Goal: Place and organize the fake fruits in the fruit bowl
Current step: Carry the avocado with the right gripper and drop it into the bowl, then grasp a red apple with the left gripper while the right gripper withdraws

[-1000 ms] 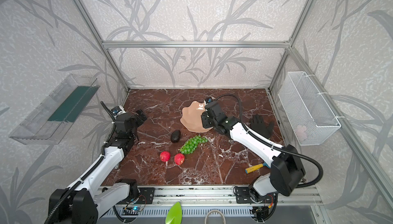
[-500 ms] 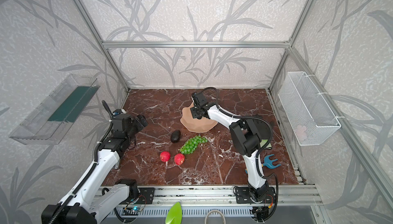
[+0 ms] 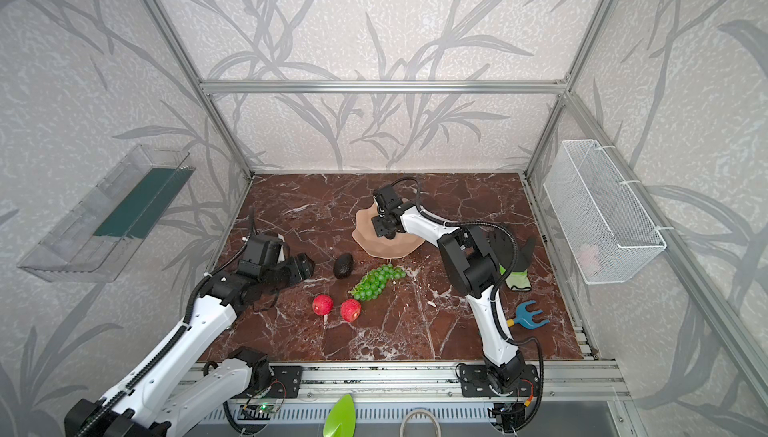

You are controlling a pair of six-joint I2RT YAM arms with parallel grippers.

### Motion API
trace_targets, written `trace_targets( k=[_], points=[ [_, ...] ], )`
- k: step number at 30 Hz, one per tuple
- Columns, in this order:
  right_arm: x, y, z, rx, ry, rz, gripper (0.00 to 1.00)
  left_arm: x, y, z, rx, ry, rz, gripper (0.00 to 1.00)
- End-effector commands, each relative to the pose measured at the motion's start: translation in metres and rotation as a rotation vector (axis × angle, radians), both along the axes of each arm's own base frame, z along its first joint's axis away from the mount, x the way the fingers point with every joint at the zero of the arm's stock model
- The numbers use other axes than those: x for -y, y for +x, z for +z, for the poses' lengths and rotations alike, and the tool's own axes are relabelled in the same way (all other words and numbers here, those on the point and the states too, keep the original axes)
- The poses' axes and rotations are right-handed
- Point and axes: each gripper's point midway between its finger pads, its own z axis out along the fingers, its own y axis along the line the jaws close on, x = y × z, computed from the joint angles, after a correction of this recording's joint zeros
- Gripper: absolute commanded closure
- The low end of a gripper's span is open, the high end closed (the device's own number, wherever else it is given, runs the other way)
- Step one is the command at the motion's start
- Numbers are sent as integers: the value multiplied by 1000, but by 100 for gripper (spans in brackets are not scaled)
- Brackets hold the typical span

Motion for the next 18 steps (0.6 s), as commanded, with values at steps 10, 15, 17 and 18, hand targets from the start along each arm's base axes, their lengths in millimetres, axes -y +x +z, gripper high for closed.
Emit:
trace_targets(
  k=[10,15,17,18],
  points=[
    [0,11,13,-9,68,-16,28,14,-52,-52,-198,4,-41,13],
    [1,17,75,83,156,-22,17,24,-53,-61,-226,13,-84,13],
    [5,15,102,133,180,-30,15,27,-53,-64,-228,16,-93,13],
    [7,14,116,159,195,-32,15,27,-52,-67,-227,20,-91,13]
  ],
)
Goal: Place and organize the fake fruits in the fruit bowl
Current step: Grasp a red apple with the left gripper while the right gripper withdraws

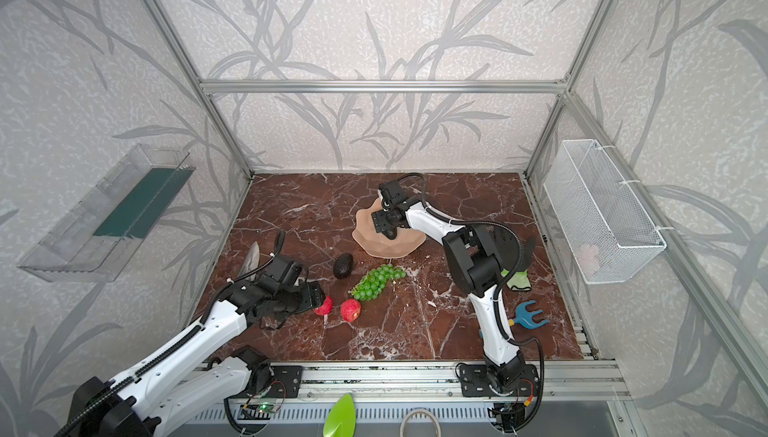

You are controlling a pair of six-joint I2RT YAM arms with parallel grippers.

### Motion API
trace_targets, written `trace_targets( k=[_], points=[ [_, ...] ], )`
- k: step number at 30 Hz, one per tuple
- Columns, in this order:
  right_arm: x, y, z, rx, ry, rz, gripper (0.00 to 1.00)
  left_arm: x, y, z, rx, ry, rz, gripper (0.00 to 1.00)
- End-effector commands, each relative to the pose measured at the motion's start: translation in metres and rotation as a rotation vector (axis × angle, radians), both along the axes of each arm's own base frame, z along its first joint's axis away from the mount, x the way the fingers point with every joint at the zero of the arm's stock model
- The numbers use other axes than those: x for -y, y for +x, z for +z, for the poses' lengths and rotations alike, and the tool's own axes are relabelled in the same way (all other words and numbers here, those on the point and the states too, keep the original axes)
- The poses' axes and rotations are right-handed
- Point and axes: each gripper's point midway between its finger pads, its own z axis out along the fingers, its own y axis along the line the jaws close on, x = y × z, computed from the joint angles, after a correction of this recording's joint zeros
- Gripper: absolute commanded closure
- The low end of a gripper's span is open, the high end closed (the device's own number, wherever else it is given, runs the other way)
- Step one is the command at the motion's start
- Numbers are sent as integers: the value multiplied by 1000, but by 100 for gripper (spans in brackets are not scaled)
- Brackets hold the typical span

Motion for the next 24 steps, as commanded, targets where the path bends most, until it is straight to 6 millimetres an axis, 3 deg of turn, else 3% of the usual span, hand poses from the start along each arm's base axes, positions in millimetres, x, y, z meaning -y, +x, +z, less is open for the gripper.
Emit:
trace_targets(
  k=[1,4,11,18,24],
  points=[
    [3,2,92,162,113,-15,14,1,1,-11,-12,9,15,13],
    [13,-10,121,231,156,-35,13,0,3,-22,-28,26,20,15],
    [41,-46,149,291,199,-65,13,2,14,-24,-2,42,20,26],
    [83,-68,136,299,148,-143,13,8,14,-26,-25,31,-7,51],
    [103,-75,132,295,163,-185,13,6,11,-22,-17,31,-7,52]
  ],
)
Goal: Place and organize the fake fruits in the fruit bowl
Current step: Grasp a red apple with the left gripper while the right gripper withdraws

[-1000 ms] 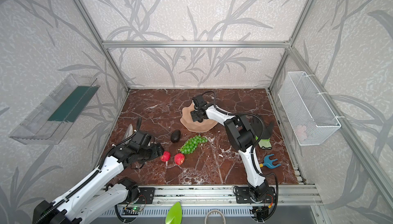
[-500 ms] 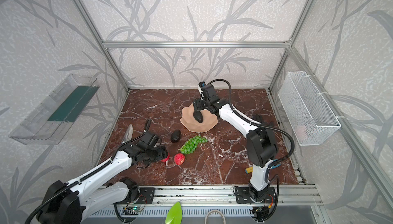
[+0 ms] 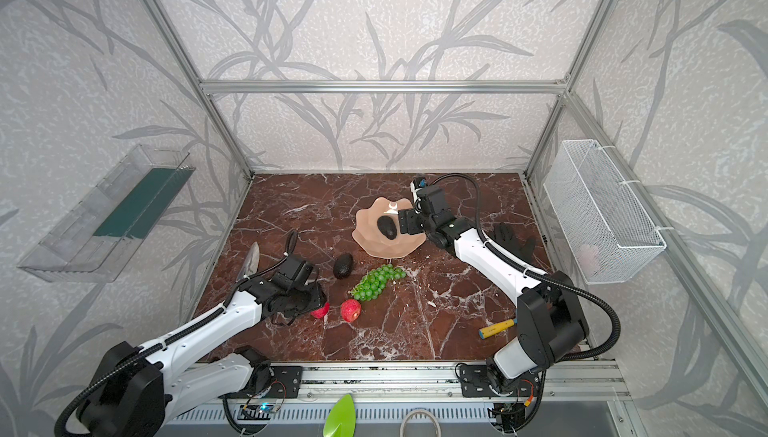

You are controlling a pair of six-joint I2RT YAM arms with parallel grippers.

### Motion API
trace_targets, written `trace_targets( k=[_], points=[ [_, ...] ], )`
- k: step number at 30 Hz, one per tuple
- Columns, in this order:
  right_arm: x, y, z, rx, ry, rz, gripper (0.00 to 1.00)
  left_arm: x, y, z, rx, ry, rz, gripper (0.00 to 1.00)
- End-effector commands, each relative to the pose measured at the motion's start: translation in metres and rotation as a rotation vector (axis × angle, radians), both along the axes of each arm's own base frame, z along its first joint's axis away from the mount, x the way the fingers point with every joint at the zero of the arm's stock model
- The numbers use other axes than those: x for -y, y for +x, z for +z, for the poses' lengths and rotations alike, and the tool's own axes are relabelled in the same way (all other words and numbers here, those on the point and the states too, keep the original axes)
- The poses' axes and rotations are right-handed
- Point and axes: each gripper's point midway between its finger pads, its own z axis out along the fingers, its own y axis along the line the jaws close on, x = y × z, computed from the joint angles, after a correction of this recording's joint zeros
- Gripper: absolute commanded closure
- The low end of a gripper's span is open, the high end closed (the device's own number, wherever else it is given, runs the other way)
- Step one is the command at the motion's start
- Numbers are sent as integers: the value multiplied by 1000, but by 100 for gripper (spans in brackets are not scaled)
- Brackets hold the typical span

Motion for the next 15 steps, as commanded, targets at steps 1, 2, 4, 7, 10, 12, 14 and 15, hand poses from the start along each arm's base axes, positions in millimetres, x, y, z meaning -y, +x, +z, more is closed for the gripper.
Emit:
trace_targets(
  k=[1,2,4,7,10,12,14,15],
  points=[
    [9,2,22,59,49,-37,13,0,0,9,10,-3,-3,52],
    [10,1,22,56,53,-39,13,2,2,13,18,-10,-5,52],
    [12,0,22,53,62,-41,13,7,7,28,49,-34,-20,53],
    [15,-4,26,57,74,-46,13,18,21,64,124,-67,-65,53],
    [23,-11,30,68,80,-58,13,29,46,102,239,-80,-110,53],
    [29,-18,33,78,80,-69,13,36,65,121,303,-76,-134,53],
    [36,-25,34,79,75,-82,13,48,86,135,347,-77,-164,52],
    [39,-28,34,79,72,-88,13,57,98,143,368,-90,-182,52]
  ],
)
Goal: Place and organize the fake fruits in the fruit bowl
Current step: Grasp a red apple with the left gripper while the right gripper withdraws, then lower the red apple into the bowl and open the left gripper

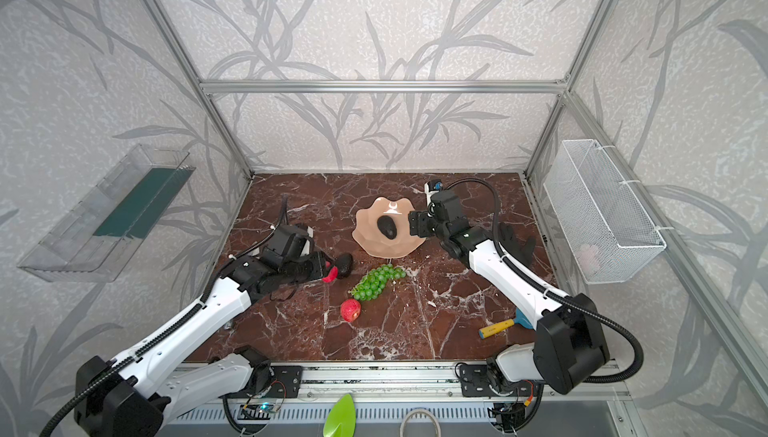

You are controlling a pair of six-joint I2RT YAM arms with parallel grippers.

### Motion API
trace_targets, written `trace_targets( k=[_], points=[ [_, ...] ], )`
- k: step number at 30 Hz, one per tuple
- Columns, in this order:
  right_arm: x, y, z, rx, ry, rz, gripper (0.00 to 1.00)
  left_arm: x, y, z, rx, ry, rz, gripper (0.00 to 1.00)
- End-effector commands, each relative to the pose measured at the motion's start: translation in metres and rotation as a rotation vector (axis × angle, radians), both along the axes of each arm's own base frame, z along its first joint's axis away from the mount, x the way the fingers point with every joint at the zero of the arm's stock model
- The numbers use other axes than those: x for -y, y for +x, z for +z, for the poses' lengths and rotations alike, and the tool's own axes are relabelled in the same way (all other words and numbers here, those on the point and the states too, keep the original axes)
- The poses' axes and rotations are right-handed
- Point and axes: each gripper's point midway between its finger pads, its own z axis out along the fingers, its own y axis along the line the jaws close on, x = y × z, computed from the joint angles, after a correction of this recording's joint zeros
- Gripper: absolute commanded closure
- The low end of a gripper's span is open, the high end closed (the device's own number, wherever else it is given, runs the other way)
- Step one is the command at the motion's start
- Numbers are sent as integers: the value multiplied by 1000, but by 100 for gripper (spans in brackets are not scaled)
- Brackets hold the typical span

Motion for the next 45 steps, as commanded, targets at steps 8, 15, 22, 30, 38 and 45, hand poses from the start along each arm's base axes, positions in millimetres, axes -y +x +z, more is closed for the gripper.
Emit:
trace_targets(
  k=[8,15,22,30,38,45],
  points=[
    [30,-44,15,10,27,-37,13,81,107,21,99,-18,-190,53],
    [45,-66,7,-10,7,-59,13,115,138,-25,4,25,-245,53],
    [46,-69,1,-21,11,-63,13,129,142,-67,-74,50,-250,54],
    [43,-68,-1,-28,15,-55,13,138,151,-84,-114,52,-238,53],
    [45,-68,-2,-28,4,-59,13,139,152,-96,-156,68,-241,45],
    [43,-66,-2,-32,2,-58,13,137,150,-88,-143,70,-243,37]
  ],
)
